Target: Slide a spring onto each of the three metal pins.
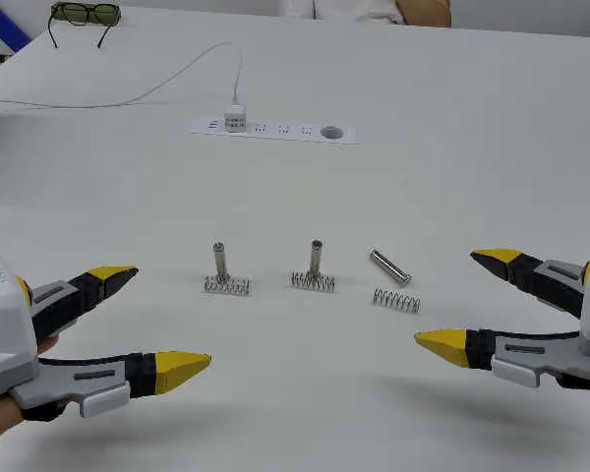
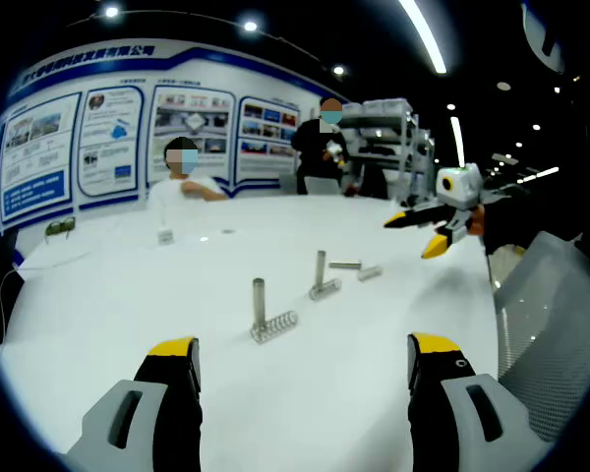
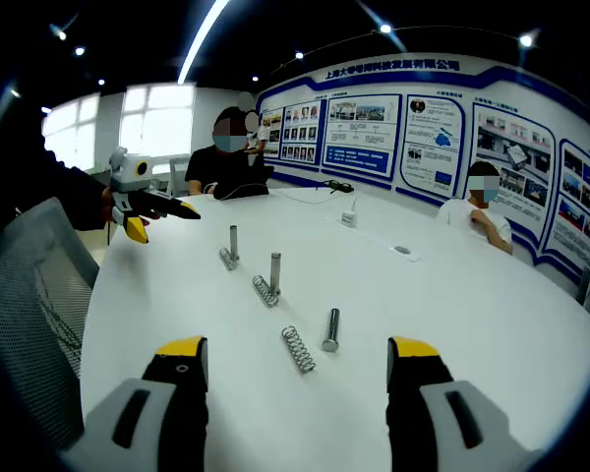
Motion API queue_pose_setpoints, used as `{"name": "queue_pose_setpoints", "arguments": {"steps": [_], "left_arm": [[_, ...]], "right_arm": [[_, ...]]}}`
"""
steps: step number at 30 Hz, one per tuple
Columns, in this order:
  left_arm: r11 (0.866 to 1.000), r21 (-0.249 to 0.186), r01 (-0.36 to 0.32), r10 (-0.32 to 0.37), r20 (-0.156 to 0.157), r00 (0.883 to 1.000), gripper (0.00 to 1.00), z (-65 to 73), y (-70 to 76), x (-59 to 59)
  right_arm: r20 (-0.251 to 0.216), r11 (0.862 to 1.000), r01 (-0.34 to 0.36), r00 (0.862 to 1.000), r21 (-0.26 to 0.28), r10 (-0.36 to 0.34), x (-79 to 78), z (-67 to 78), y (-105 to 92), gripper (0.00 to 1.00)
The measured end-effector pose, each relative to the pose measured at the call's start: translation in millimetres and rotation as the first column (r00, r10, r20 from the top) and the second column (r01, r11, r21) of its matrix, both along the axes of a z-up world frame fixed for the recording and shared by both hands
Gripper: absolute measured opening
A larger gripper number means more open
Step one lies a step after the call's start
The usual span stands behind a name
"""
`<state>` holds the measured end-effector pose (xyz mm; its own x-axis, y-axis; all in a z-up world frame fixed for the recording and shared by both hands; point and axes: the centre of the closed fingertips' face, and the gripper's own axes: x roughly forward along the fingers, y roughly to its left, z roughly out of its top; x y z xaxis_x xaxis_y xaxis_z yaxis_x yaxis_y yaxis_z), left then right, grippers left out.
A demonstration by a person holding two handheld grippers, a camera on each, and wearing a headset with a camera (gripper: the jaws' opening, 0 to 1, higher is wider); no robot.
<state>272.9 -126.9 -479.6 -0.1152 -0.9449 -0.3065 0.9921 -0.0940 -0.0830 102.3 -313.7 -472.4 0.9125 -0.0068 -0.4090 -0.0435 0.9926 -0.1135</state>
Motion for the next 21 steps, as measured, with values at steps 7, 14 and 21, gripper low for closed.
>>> {"name": "queue_pose_setpoints", "arguments": {"steps": [7,14,21], "left_arm": [[1.0,-0.002,0.0,0.0,-0.003,1.0,0.88,-0.2,-1.9,0.6],[1.0,-0.003,-0.001,0.001,-0.01,1.0,0.88,-2.4,-2.4,-0.3],[1.0,-0.004,-0.003,0.003,-0.014,1.0,0.88,-3.0,-2.7,1.3]], "right_arm": [[-0.001,1.0,0.012,1.0,0.014,-0.012,-1.5,-1.0,-2.5,0.75],[-0.007,1.0,0.02,1.0,0.015,-0.019,-2.8,-2.3,-4.1,0.74],[-0.008,0.999,0.028,1.0,0.015,-0.028,-2.5,-0.9,-4.5,0.73]]}}
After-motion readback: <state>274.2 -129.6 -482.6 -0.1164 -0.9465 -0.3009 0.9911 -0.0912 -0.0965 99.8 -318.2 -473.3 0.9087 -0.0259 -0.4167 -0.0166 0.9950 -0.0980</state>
